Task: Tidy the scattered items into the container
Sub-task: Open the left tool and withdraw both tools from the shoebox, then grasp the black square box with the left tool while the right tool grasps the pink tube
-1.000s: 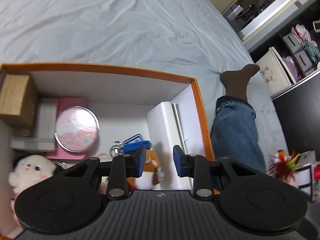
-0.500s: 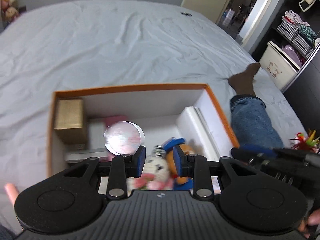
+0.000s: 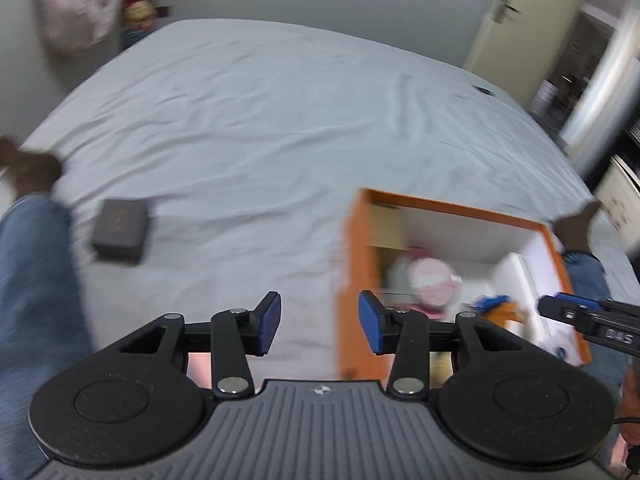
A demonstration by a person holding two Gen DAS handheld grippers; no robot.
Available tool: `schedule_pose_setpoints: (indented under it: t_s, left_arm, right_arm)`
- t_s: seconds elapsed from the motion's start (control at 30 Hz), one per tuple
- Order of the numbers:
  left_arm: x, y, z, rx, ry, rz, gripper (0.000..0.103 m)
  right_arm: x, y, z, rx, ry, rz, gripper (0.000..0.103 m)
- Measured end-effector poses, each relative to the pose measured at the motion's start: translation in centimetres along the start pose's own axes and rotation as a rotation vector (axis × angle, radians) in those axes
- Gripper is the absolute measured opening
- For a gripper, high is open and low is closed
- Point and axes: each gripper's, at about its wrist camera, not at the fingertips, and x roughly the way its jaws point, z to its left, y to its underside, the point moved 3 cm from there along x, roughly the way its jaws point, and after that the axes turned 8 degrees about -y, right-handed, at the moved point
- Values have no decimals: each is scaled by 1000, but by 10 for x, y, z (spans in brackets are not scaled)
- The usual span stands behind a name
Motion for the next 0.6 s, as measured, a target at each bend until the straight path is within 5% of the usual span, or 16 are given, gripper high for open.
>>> schedule_pose_setpoints:
  t_s: [0.3,0.6]
  left_arm:
    - [-3,-2,79,3,-141,31,51]
    - [18,-21,116,111,-177,29,69]
  right_arm:
    - [41,-27,92,-182,-171,52,47]
    - [112,-27,185,-339,-302,189,50]
